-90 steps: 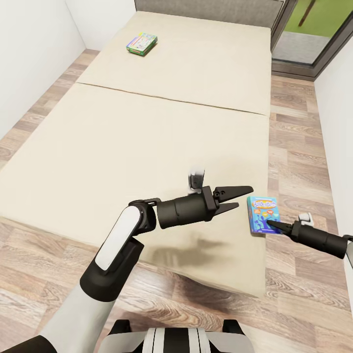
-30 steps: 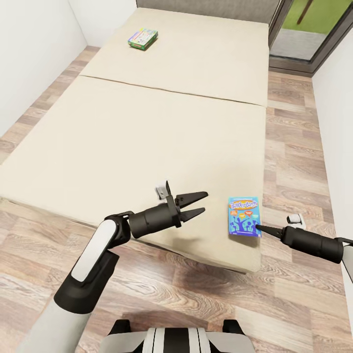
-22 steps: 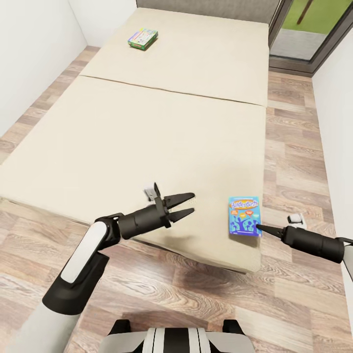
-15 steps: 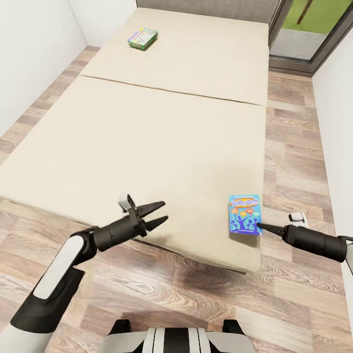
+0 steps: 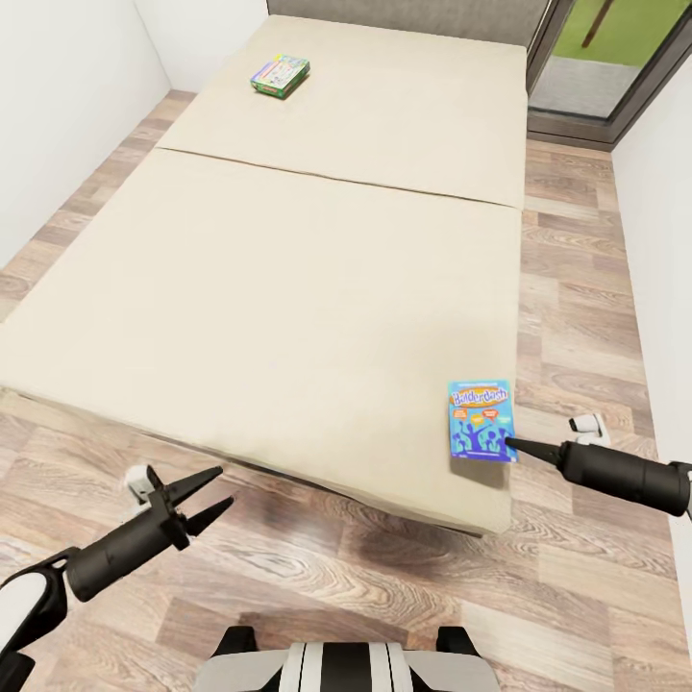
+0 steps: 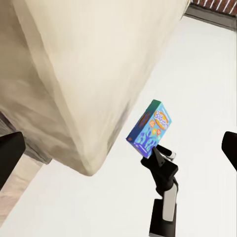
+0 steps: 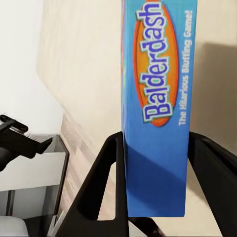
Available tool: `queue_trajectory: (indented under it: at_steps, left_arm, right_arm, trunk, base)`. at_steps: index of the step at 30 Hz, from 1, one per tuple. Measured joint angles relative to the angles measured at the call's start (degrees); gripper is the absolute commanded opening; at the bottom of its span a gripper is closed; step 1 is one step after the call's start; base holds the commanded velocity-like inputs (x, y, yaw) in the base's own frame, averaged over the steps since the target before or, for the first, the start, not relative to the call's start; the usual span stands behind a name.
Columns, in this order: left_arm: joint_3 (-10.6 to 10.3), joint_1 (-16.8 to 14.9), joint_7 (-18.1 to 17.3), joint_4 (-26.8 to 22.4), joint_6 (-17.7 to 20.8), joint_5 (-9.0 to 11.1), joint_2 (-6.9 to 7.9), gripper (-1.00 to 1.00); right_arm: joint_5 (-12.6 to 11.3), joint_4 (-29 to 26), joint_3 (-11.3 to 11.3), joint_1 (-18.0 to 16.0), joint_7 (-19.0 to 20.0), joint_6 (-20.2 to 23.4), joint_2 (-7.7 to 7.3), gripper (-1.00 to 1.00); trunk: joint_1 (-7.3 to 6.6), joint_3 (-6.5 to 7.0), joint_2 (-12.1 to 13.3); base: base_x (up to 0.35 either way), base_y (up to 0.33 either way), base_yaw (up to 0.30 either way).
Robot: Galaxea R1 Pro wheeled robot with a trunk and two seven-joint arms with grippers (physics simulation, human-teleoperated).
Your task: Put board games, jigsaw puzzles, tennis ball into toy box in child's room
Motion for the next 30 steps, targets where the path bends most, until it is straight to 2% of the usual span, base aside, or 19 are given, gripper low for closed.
queue_trajectory:
  at_steps: [2, 6, 18, 23, 27, 30]
  left_arm:
    - [0.5, 1.0, -1.4, 0.0, 0.0, 0.0, 0.28, 1.0]
    - [2.6, 5.0, -6.0, 0.0, -0.1, -0.1, 0.84, 1.0]
    - [4.3, 10.7, -11.1, 0.0, -0.3, -0.3, 0.87, 1.0]
    - [4.5, 11.7, -12.3, 0.0, -0.4, -0.5, 0.91, 1.0]
    - [4.7, 12.2, -12.9, 0.0, -0.6, -1.5, 0.88, 1.0]
    - [4.7, 12.5, -13.6, 0.0, -1.4, -3.4, 0.82, 1.0]
  right_arm:
    - [0.1, -0.3, 0.0, 0.2, 0.0, 0.0, -0.08, -1.0]
    - [0.0, -0.8, 0.1, 0.6, 0.0, 0.0, -0.24, -1.0]
    - [0.0, -1.3, 0.6, 1.3, 0.0, 0.0, -0.26, -1.0]
    - [0.0, -1.3, 0.7, 1.5, 0.0, 0.0, -0.22, -1.0]
    - [0.1, -1.3, 0.8, 1.7, 0.0, 0.0, -0.19, -1.0]
    - [0.1, -1.3, 0.8, 1.9, 0.0, 0.0, -0.19, -1.0]
  trunk:
    - [0.0, 0.0, 0.0]
    - [-0.43, 0.35, 0.8]
    - [-3.07, 2.5, 5.6]
    - [-4.17, 3.4, 7.6]
    - [-5.05, 4.12, 9.2]
    - [-5.71, 4.66, 10.4]
  base:
    - [0.0, 0.0, 0.0]
    - [0.0, 0.0, 0.0]
    - [0.0, 0.0, 0.0]
    - [0.0, 0.0, 0.0]
    - [0.0, 0.0, -0.015]
    - [0.0, 0.0, -0.082]
